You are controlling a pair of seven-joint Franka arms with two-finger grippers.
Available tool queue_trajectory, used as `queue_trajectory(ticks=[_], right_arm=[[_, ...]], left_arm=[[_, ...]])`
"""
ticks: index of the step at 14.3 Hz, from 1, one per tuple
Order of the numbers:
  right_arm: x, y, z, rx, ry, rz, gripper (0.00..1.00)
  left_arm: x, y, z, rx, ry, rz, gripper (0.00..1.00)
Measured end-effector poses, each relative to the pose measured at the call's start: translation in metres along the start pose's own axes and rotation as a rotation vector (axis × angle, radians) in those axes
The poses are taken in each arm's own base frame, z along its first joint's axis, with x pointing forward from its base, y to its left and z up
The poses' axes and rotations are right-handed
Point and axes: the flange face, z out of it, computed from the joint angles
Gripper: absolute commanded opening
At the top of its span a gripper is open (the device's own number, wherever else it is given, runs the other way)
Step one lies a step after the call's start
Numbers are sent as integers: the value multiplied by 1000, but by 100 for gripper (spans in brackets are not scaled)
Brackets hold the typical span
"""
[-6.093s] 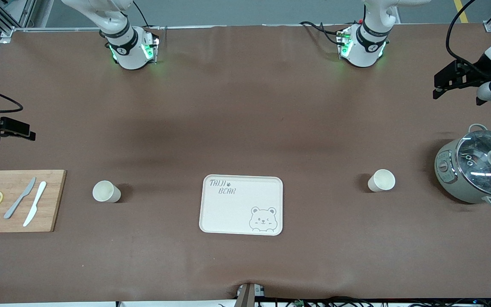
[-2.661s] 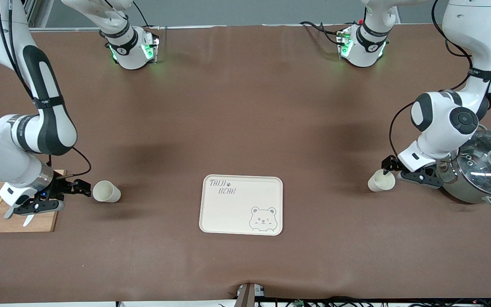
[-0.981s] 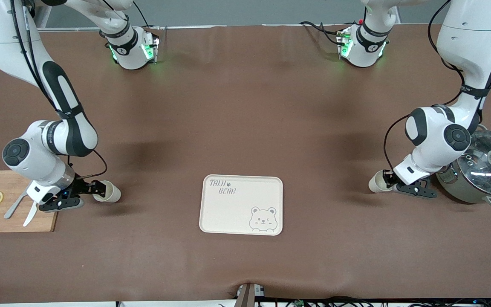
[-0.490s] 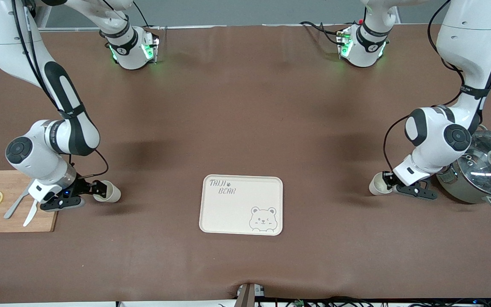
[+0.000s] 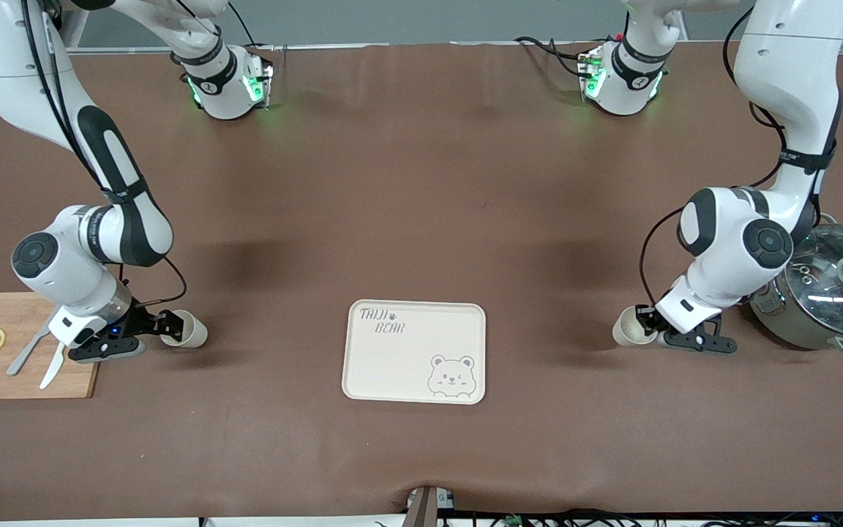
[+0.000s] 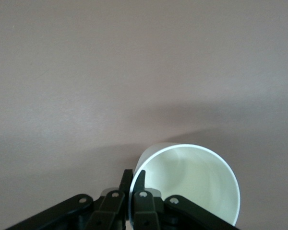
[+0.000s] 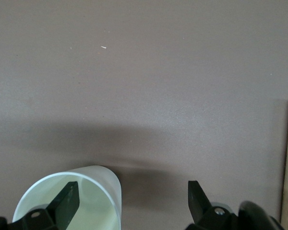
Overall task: Place white IKEA cup upright on tray with both arms
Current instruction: 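Close both grippers on the cup rims and lift the cups, then carry the cup in the left gripper onto the bear-print tray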
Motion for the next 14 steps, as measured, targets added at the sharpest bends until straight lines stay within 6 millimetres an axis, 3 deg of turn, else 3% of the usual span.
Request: queue_trajectory(ticks=[6,9,10,14], right_arm=[[-1,-2,2,0,2,-2,100],[-2,-3,2,2,1,-4,78],[-2,-4,3,3,-1,-5,75],[-3,-19,6,18,-8,-24,47]], left_arm=[[30,62,-45,-15,-46,-86,0],[43,98,-71,-24,-34,-125,0],[45,109,-77,-27,-30,-134,0],[45,156,-81,-37,-26,-164,0]])
